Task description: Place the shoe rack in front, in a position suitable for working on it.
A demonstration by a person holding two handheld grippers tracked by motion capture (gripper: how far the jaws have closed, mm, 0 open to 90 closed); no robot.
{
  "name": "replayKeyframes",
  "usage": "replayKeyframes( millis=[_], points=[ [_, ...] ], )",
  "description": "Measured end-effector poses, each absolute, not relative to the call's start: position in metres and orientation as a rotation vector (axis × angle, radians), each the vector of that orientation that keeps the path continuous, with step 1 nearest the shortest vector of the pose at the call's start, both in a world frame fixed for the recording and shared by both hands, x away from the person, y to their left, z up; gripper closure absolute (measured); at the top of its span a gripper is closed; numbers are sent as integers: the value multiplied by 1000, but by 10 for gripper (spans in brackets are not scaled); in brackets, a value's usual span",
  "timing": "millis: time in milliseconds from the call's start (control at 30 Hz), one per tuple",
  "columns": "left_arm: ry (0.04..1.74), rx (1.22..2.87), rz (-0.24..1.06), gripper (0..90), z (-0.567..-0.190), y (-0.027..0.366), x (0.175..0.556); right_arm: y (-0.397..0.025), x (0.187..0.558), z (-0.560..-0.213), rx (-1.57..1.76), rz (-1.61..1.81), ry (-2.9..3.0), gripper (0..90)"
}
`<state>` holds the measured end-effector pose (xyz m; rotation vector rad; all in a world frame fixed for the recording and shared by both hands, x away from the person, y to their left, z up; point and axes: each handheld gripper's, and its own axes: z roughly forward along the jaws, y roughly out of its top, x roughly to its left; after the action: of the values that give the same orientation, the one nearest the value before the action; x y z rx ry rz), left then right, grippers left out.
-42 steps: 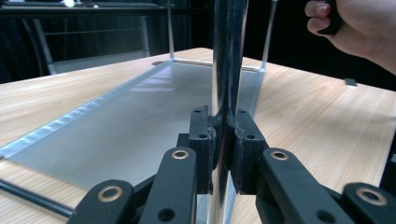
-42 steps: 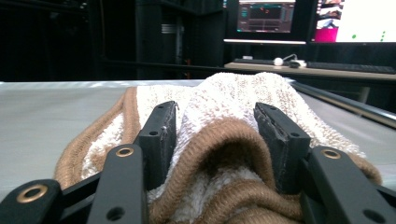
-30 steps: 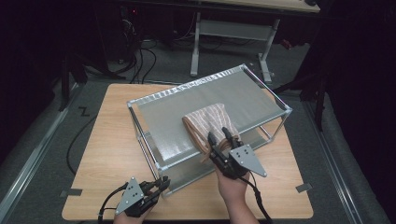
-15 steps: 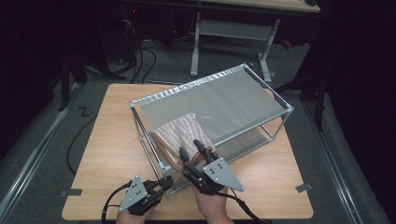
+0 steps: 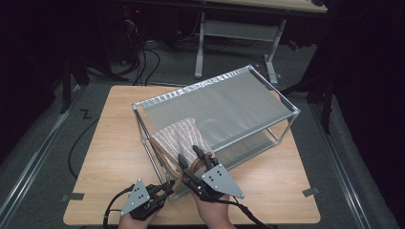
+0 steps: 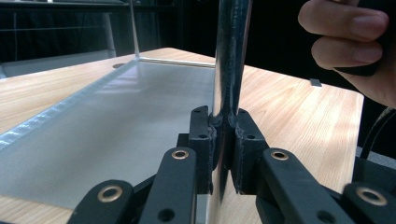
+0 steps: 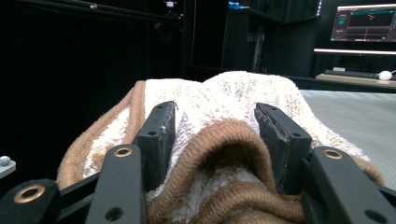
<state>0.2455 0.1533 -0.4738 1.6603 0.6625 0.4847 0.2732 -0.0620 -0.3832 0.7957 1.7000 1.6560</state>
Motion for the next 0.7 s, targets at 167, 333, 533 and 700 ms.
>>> replayKeyframes(
  millis=[167,333,533,700],
  points=[
    [660,1662,485,806,-474,154,245,-65,276,-383,789,1645,1696,496],
    [661,1665,490,807,-473,158,243,-70,280,-384,790,1634,1685,495],
    [681,1660,509,807,-473,163,238,-84,291,-386,814,1621,1654,496],
    [710,1655,523,807,-473,171,233,-99,302,-386,843,1600,1630,498]
  ],
)
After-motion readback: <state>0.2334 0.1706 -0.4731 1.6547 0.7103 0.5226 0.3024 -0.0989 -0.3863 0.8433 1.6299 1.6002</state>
